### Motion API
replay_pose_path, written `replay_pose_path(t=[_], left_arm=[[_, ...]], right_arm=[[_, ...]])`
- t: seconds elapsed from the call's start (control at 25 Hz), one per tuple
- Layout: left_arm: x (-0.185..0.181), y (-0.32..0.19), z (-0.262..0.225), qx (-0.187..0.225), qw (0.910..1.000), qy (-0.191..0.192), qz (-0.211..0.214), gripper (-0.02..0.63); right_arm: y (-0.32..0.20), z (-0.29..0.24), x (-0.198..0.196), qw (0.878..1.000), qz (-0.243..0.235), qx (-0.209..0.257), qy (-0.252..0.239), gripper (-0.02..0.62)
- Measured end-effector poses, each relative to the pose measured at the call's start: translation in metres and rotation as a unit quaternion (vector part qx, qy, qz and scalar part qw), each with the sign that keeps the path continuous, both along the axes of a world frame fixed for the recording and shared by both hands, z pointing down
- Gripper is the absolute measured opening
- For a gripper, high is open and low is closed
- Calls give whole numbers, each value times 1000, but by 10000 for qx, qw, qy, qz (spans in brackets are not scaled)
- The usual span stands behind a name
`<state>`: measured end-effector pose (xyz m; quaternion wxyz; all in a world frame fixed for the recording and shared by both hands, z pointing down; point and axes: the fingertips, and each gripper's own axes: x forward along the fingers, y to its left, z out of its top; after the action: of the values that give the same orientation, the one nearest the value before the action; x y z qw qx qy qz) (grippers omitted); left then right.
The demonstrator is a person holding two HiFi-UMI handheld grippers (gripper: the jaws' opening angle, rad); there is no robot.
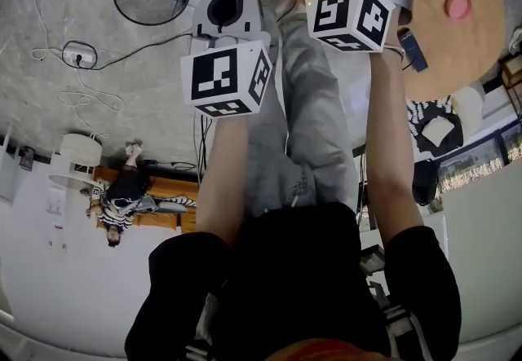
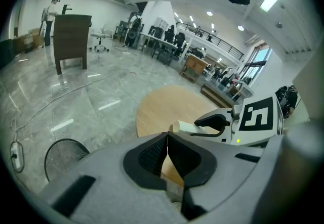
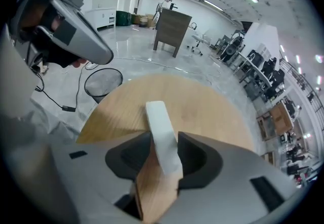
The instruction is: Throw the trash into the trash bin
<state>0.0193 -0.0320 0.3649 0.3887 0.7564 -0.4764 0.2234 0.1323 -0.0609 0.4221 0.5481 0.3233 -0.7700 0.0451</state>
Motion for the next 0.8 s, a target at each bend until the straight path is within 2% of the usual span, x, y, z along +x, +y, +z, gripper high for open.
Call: replay_pose_path(t=[0.2, 0.44, 0.6, 0.8], left_arm=[[-10, 6, -1, 27, 10000, -14, -85, 9], [-30, 9, -11, 103, 9992, 12, -392, 9], [-53, 16, -15, 156, 9977, -13, -663, 9], [-102, 37, -9, 118, 9924, -86, -1221, 9]], right_arm=[[-1, -7, -1, 9997, 218, 5, -109, 129], [12, -36, -22, 9896, 793, -202, -1179, 109], [24, -50, -51, 9731, 1047, -482, -1994, 106], [38, -56, -110, 9340, 1461, -1000, -3102, 104]])
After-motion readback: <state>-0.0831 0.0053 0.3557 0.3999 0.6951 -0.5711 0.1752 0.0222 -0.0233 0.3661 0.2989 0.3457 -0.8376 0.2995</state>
